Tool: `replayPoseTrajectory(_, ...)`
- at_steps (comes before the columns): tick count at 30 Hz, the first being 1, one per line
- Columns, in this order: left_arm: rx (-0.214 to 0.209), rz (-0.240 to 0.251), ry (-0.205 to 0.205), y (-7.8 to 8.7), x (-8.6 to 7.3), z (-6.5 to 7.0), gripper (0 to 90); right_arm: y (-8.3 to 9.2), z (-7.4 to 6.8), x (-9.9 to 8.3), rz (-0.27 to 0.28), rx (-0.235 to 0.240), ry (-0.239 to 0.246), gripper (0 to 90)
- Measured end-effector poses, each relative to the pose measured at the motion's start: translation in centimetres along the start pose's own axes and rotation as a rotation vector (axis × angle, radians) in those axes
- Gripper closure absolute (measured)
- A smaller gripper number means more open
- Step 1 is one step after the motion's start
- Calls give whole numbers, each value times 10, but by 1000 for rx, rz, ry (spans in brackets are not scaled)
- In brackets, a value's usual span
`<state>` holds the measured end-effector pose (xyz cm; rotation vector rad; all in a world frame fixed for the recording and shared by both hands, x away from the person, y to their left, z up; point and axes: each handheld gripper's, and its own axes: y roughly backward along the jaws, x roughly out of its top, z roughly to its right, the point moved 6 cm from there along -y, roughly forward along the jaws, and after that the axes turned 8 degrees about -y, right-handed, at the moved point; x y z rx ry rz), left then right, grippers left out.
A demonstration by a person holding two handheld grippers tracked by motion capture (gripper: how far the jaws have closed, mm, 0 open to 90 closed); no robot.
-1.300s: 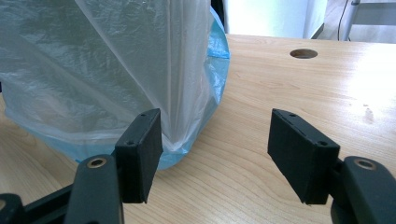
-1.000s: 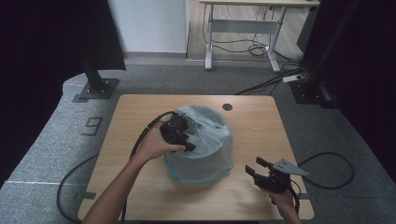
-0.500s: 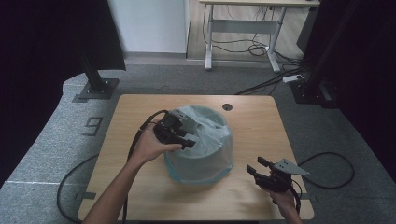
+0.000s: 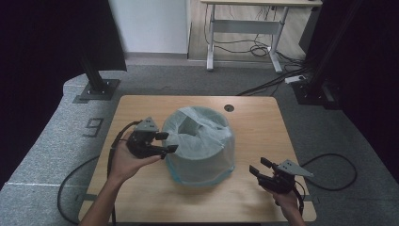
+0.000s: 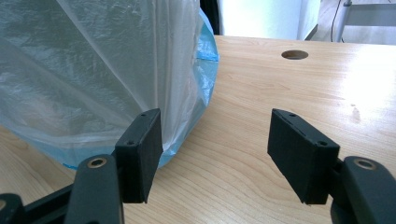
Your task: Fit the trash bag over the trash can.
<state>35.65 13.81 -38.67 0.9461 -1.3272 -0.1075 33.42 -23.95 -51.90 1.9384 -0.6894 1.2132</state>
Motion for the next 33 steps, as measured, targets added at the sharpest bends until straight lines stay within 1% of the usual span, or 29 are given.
replayPoseTrajectory(3, 9, 28, 21, 12, -18, 0, 395, 0, 2, 0, 0, -5, -5, 347)
replayPoseTrajectory(5, 19, 33, 28, 16, -26, 0, 392, 0, 4, 0, 1, -9, -9, 347)
replayPoseTrajectory(8, 31, 40, 53, 22, -45, -1, 392, 1, 6, 0, 2, -17, -14, 347)
replayPoseTrajectory(12, 59, 21, 82, 28, -70, -4, 391, 2, 8, 1, 6, -16, -21, 347)
replayPoseTrajectory(15, 53, 25, 120, 32, -87, -6, 391, 2, 9, 0, 4, -19, -24, 347)
replayPoseTrajectory(17, 59, 23, 137, 32, -96, -8, 391, 1, 9, -1, 2, -20, -24, 346)
replayPoseTrajectory(22, 61, 28, 155, 33, -106, -9, 390, -2, 10, -3, -9, -25, -22, 346)
replayPoseTrajectory(28, 66, 32, 155, 32, -108, -9, 389, -3, 9, -5, -16, -28, -11, 345)
replayPoseTrajectory(33, 72, 34, 174, 31, -112, -13, 387, -2, 11, -5, -13, -32, -13, 343)
